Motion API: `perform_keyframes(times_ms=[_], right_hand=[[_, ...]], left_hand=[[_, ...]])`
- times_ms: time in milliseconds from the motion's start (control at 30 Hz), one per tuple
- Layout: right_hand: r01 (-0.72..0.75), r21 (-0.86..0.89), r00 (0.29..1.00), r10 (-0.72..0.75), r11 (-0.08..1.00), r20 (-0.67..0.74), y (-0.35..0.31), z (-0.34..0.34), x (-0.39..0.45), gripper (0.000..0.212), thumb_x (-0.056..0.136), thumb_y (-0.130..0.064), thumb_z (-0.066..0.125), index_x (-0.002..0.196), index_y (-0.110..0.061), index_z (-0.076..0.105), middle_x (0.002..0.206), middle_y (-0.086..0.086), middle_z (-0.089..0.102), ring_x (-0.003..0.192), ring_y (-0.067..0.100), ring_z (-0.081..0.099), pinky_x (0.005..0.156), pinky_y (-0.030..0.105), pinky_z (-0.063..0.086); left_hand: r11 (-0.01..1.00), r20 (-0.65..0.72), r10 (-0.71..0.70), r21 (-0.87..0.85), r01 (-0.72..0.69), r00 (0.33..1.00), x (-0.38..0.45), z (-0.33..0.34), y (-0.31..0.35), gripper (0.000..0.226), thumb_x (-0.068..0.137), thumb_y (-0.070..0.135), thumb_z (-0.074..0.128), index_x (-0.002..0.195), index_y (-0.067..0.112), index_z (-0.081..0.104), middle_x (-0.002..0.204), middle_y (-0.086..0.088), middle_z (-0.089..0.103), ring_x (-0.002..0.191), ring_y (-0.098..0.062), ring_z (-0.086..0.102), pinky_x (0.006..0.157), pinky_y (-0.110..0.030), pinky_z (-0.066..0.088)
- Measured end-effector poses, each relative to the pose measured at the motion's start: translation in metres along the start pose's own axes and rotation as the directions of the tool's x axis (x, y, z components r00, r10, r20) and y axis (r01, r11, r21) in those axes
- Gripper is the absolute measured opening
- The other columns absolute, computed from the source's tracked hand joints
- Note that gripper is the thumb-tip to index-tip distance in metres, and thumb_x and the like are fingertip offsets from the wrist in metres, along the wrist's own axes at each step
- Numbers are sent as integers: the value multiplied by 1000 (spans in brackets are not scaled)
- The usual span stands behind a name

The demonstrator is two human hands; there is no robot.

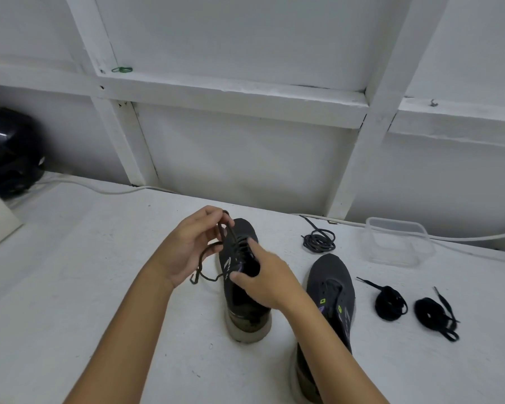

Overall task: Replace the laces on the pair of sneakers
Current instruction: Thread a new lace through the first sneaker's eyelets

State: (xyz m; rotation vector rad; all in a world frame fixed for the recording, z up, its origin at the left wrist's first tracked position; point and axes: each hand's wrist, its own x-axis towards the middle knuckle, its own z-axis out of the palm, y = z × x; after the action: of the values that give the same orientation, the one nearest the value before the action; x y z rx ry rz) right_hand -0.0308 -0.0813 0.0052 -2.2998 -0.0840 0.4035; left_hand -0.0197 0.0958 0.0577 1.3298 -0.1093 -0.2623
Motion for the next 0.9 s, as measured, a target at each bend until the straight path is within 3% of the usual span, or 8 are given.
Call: perform_keyframes(times_ms=[133, 267, 333, 400, 533, 700, 800, 900], right_hand=[[244, 101, 970, -241, 965, -42, -17, -23, 13, 14, 97, -35, 62, 105, -28, 72, 101, -2, 71, 97, 15, 63, 88, 37, 50], [143, 447, 987, -159, 883, -3, -23, -49, 21, 27, 106, -34, 47, 90, -23, 66, 95, -5, 78, 90, 14, 72, 86, 39, 55], [120, 529, 993, -100, 840, -66, -19, -60, 25, 29, 109, -33, 41, 95, -21, 65, 86, -8, 77, 87, 10, 72, 83, 38, 55], [101, 595, 993, -41, 797, -113, -14, -69, 28, 29, 109, -31, 39, 99, -21, 65, 78, -8, 73, 82, 8, 72, 83, 37, 54], [80, 712, 990, 27, 697, -138, -7, -82, 33, 27, 109, -29, 41, 103, -18, 66, 78, -5, 69, 84, 13, 73, 79, 36, 55], [89, 779, 985, 61, 621, -161, -5, -85, 38, 23, 108, -27, 48, 112, -20, 70, 84, -4, 67, 85, 12, 74, 74, 29, 55], [80, 768, 976, 105, 635, -189, -3, -83, 42, 15, 101, -27, 60, 108, -23, 73, 85, -6, 74, 76, 9, 72, 69, 23, 52], [52, 740, 965, 156, 670, -209, 0, -79, 47, 10, 95, -25, 69, 104, -22, 73, 83, -2, 78, 65, 6, 68, 64, 22, 47]], left_hand=[[999, 35, 15, -50, -13, 999, 3, -4, 2, 20, 91, 37, 56, 80, 28, 70, 94, 5, 68, 78, -6, 59, 68, -21, 49], [954, -275, 50, 298, 35, 960, 10, -13, -12, 14, 92, 38, 65, 87, 27, 72, 99, 14, 71, 86, -5, 63, 80, -27, 46], [818, -475, 171, 557, 145, 863, 10, -16, -28, 6, 92, 31, 68, 96, 28, 72, 103, 15, 70, 97, -6, 62, 84, -25, 44], [699, -529, 280, 684, 208, 801, 4, -14, -40, 4, 91, 27, 68, 95, 26, 70, 98, 13, 68, 93, -8, 61, 79, -21, 42], [673, -565, 80, 639, 374, 821, -7, -2, -64, 26, 90, 43, 65, 74, 23, 69, 69, 8, 68, 69, -6, 63, 58, -21, 45], [695, -594, -148, 506, 510, 790, -6, 7, -87, 46, 85, 61, 65, 101, 18, 66, 96, 3, 71, 91, -19, 70, 80, -33, 56], [806, -615, -159, 372, 461, 772, 3, 7, -88, 48, 83, 33, 74, 125, 25, 53, 101, 5, 70, 96, -14, 67, 75, -28, 50], [891, -605, -248, 165, 423, 757, 13, 6, -85, 47, 82, 19, 74, 124, 23, 55, 100, 0, 69, 92, -15, 67, 72, -30, 54]])
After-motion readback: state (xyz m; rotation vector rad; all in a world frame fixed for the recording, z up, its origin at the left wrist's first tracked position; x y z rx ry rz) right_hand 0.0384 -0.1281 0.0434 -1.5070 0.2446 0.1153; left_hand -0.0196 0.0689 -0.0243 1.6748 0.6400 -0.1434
